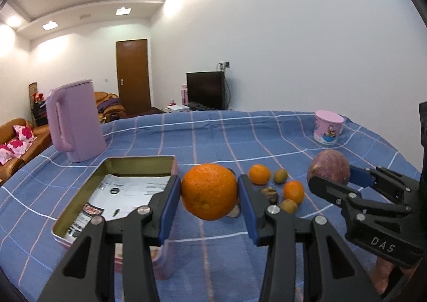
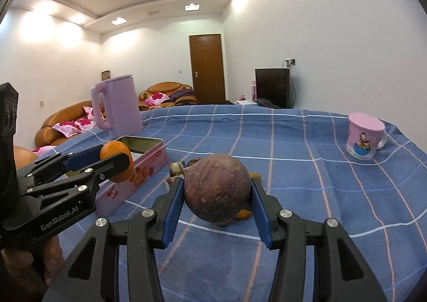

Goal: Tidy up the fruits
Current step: 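Carry the orange and passion fruit into the pink tin and release both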

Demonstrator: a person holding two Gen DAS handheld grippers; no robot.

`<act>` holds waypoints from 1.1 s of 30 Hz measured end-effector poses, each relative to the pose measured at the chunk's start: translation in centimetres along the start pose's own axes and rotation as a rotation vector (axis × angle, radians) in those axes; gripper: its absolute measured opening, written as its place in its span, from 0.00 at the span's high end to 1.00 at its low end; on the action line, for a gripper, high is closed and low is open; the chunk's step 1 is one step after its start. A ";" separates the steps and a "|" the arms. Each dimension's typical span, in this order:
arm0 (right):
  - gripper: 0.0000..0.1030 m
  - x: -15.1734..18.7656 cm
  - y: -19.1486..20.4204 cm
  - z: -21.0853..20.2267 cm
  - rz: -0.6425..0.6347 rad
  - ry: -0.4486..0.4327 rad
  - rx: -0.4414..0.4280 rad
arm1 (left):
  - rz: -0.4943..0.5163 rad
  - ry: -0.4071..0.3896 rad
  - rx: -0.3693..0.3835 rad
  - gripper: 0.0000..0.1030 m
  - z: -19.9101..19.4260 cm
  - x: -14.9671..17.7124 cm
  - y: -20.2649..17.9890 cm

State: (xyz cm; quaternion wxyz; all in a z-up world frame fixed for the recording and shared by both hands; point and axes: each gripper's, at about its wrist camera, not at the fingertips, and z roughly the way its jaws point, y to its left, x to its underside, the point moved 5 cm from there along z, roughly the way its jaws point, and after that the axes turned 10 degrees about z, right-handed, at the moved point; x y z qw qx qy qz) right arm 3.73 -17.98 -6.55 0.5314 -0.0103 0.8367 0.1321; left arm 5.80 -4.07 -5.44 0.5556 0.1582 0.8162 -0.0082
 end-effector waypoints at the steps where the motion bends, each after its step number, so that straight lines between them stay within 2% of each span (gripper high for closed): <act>1: 0.51 -0.2 0.4 0.2 -0.008 0.002 -0.005 | -0.006 0.003 -0.006 0.56 0.0 0.0 0.5; 18: 0.51 -2.2 6.8 4.0 -0.086 0.046 -0.119 | -0.078 0.077 -0.127 0.56 1.3 1.4 8.4; 33: 0.51 -2.4 12.5 7.8 -0.167 0.090 -0.185 | -0.130 0.135 -0.142 0.56 3.1 2.6 13.6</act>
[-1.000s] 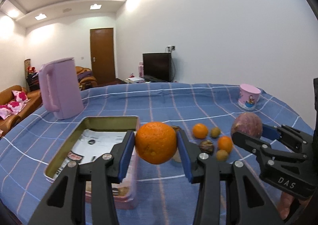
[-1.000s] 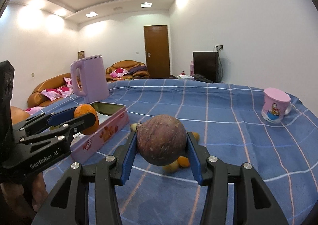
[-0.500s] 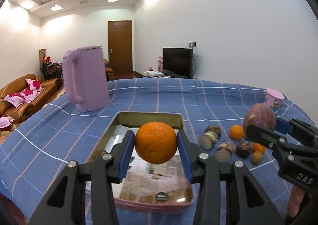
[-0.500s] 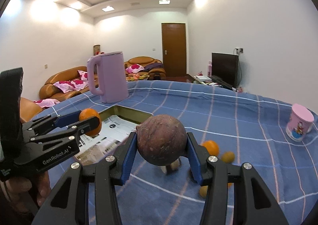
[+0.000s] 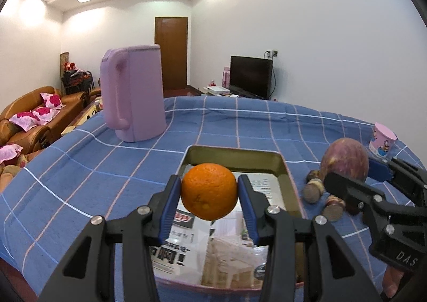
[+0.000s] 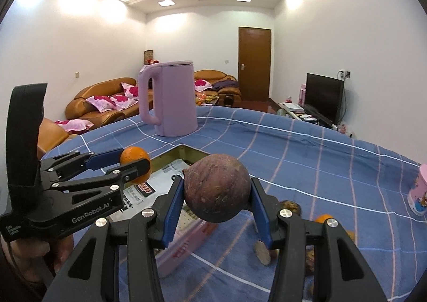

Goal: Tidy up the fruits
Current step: 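Carry the orange and passion fruit into the pink tin and release both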

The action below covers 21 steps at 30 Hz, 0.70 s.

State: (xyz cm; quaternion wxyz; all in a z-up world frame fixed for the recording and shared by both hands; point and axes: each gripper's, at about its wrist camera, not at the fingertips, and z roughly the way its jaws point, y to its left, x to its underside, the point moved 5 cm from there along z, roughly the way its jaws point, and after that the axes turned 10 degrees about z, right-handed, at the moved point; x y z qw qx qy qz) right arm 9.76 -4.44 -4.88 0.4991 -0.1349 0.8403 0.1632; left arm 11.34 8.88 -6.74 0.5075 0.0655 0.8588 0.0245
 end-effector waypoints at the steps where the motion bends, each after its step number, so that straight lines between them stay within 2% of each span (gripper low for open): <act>1: 0.51 0.0 0.3 0.3 -0.004 0.004 -0.005 | 0.000 0.004 -0.002 0.56 0.2 0.0 0.2; 13: 0.51 0.8 2.6 3.5 -0.031 0.061 -0.027 | -0.019 0.055 0.020 0.56 2.1 0.2 2.1; 21: 0.51 1.6 2.4 5.5 -0.023 0.107 -0.028 | -0.002 0.080 0.015 0.56 3.0 0.4 2.0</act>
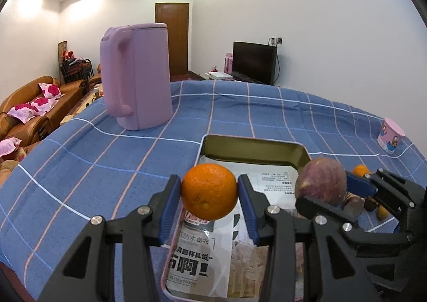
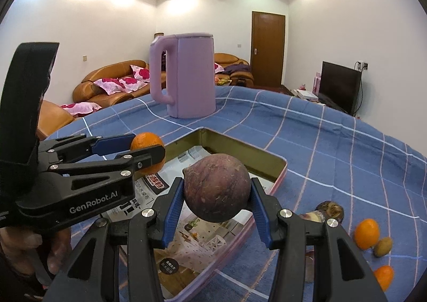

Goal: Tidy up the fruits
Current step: 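Carry the orange and passion fruit into the pink tin and release both, then grasp the striped taro piece with the left gripper while the right gripper grasps an orange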

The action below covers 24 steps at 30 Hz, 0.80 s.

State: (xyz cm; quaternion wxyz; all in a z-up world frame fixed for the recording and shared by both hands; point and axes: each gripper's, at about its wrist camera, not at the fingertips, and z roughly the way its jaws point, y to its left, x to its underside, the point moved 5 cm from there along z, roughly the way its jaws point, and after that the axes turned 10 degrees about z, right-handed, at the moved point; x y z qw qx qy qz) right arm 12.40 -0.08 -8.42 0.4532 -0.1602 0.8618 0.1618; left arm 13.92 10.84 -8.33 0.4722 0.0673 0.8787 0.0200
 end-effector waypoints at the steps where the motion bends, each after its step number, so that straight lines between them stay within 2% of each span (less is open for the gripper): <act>1: 0.51 0.0 0.0 0.1 -0.001 0.000 -0.001 | 0.002 0.005 0.003 0.56 0.1 0.0 -0.1; 11: 0.50 0.3 0.1 0.8 0.000 0.049 -0.030 | -0.017 0.035 0.012 0.54 0.5 0.4 0.0; 14: 0.49 0.2 0.0 0.4 -0.003 0.030 -0.019 | -0.015 0.021 0.008 0.53 0.1 0.3 -0.1; 16: 0.44 0.1 -0.1 -0.1 -0.007 0.012 -0.002 | -0.017 0.008 -0.008 0.46 -0.3 0.2 0.0; 18: 0.41 0.1 -0.3 -0.5 0.006 0.005 -0.003 | -0.030 0.002 -0.004 0.34 -0.7 0.2 0.0; 21: 0.38 0.4 -1.0 -1.9 -0.001 -0.014 0.025 | -0.031 -0.017 0.018 0.32 -1.5 0.2 -0.7; 24: 0.38 1.2 -2.7 -4.1 -0.009 -0.040 0.089 | -0.015 -0.038 0.046 0.28 -2.4 0.0 -2.5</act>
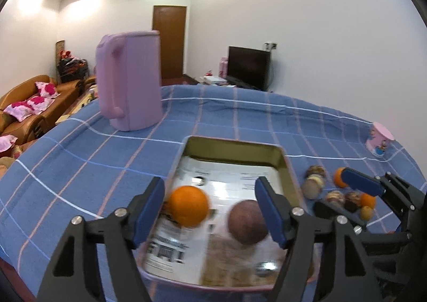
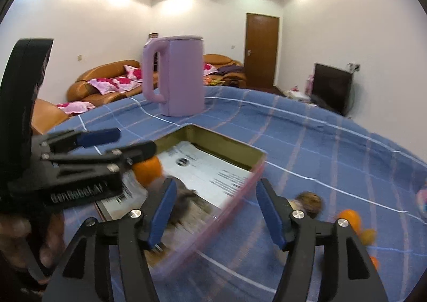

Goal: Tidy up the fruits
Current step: 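Grasp the striped taro piece with the left gripper while the right gripper grasps an orange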

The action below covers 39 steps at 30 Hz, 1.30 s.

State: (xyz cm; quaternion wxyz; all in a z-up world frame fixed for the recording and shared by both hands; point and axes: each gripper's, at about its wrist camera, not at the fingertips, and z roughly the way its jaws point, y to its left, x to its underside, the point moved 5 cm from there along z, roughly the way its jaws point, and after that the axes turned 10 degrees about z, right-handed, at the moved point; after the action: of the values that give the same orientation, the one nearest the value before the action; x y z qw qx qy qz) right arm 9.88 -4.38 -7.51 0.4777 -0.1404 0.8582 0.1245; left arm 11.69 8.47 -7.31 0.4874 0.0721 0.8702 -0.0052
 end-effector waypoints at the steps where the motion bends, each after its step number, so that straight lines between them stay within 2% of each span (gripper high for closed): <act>1: 0.38 0.3 -1.1 -0.9 0.017 -0.007 0.025 | 0.006 -0.002 0.009 0.28 -0.1 -0.1 -0.6; 3: 0.38 0.7 -3.4 -2.3 0.062 -0.015 0.062 | 0.025 -0.005 0.039 0.28 -0.3 -0.1 -2.4; 9: 0.38 2.0 -10.9 -5.3 0.195 -0.013 0.260 | 0.083 0.001 0.101 0.28 -0.2 -0.3 -7.5; 13: 0.38 2.6 -13.6 -5.8 0.263 -0.003 0.312 | 0.129 0.010 0.124 0.28 0.0 -0.3 -10.5; 16: 0.38 2.9 -14.6 -5.8 0.293 0.010 0.322 | 0.155 0.025 0.138 0.28 0.5 -0.4 -12.3; 19: 0.38 3.1 -15.0 -5.5 0.324 0.027 0.293 | 0.181 0.039 0.147 0.28 1.2 -0.6 -13.9; 25: 0.38 3.8 -15.5 -4.6 0.340 0.091 0.263 | 0.210 0.118 0.171 0.29 3.3 -0.2 -15.9; 30: 0.38 4.3 -15.7 -3.7 0.359 0.136 0.234 | 0.208 0.177 0.192 0.45 4.8 0.2 -16.6; 35: 0.43 4.6 -15.7 -2.8 0.370 0.181 0.206 | 0.210 0.220 0.216 0.47 5.8 0.7 -17.2; 37: 0.49 4.8 -15.7 -2.3 0.379 0.203 0.192 | 0.195 0.240 0.227 0.48 6.2 0.8 -17.3; 39: 0.49 5.0 -15.9 -2.0 0.393 0.219 0.185 | 0.195 0.251 0.234 0.51 6.5 0.9 -17.4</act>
State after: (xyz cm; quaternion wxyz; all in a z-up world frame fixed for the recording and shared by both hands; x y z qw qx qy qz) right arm 11.48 -20.50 -12.06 0.3593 0.0608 0.9235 0.1199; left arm 14.45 -9.19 -12.52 0.3618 0.2123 0.9064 -0.0499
